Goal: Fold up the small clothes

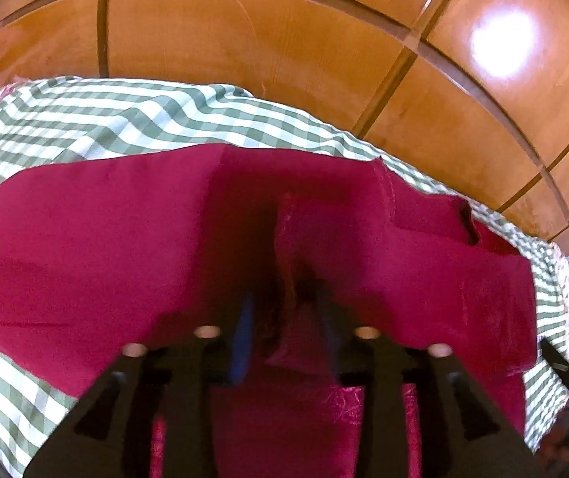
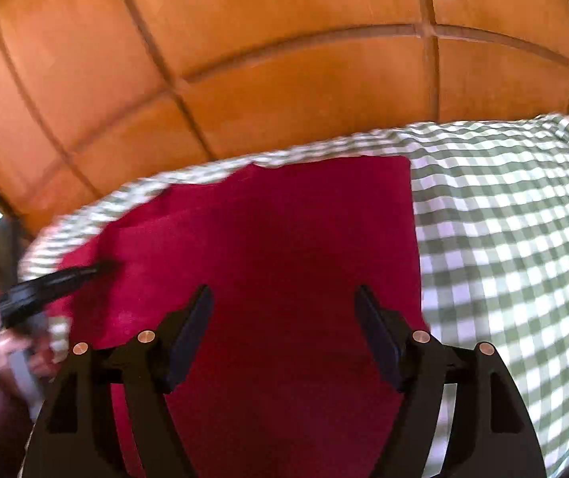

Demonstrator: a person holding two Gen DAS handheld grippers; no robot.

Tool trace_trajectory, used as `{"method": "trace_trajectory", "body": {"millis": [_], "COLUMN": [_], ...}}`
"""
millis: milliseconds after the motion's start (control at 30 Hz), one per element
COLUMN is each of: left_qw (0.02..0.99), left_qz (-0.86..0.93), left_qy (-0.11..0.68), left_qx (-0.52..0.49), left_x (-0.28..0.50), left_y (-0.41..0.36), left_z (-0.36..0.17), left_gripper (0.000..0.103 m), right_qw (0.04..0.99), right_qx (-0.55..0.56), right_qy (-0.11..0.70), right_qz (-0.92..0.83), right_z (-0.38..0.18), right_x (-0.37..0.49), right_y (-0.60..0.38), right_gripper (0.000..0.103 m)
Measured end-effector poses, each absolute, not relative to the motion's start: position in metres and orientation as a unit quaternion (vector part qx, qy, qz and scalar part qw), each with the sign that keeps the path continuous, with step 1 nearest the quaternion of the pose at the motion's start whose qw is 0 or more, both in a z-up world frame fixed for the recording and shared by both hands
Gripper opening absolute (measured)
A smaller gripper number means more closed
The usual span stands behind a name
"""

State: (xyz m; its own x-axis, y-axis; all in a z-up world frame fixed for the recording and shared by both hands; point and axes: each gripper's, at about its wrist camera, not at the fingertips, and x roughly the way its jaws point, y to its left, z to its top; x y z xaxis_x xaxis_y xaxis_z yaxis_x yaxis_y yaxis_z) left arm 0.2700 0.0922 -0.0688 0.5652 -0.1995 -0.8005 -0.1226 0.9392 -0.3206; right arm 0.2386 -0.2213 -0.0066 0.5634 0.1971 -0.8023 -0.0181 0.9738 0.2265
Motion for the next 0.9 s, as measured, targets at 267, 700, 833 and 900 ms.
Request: {"method": "trace_trajectory", "body": {"millis": [267,700,833,900], "left_qw": [0.869,0.821,0.794,0.778], "left_qz": [-0.005,0.158,0.189,0.203], "left_qy": [0.423,0.345,0.308,0.284], "left_qx": [-0.257,-0.426,-0.488,-0.522], "left_x": [0.221,0.087,0.056,0.043], "left_y": [0.149,0.329,0.381,0.409], "left_z": [-0.059,-0.080,-0.087,-0.092], "left_gripper": [0.060,0.058,0.052,0.051], "right_qw": [0.883,0.887,0.886,0.883], "right_qx": [-0.013,-0.006,-0.023,-0.017], "right_qy": [0.469,0.460,0.462,0.468], "right_qz": [-0.006,0.032,0.015,0.011], "right_z": [-0.056,-0.042,-0.054,-0.056], "right_x": [0.248,0.193,0.182,0.185], "right_y": [-0.186,-0.155,-0.146,-0.147], "right_gripper": [0.082,0.089,0.096,0.098]}}
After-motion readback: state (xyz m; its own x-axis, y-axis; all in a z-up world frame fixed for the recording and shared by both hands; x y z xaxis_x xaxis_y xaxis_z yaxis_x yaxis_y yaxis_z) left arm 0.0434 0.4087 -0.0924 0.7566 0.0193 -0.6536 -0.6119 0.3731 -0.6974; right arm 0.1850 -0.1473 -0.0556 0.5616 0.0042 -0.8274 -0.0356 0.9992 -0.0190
